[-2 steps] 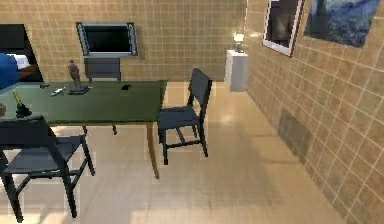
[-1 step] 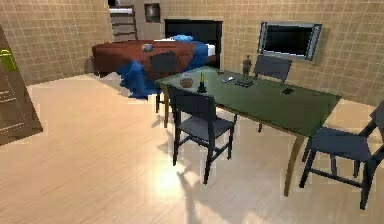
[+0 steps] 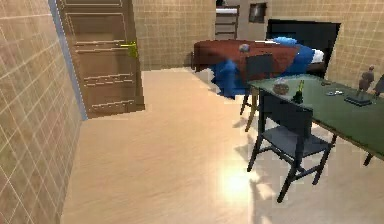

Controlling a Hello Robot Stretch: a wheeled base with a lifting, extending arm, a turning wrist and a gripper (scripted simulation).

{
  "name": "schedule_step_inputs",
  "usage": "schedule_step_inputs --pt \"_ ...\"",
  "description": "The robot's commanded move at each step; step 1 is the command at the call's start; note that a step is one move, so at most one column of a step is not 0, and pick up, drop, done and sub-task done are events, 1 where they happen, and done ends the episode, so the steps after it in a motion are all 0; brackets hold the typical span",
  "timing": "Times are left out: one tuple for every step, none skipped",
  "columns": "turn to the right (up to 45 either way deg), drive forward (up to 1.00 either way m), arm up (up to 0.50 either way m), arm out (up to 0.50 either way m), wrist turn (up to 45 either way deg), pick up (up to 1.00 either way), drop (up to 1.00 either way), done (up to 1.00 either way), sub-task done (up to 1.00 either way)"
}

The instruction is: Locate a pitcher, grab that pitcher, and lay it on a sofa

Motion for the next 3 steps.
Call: schedule_step_inputs --pt "0.0 1.0 0.0 0.0 0.0 0.0 0.0 0.0 0.0" --pt "0.0 1.0 0.0 0.0 0.0 0.0 0.0 0.0 0.0" --pt "-3.0 0.0 0.0 0.0 0.0 0.0 0.0 0.0 0.0"
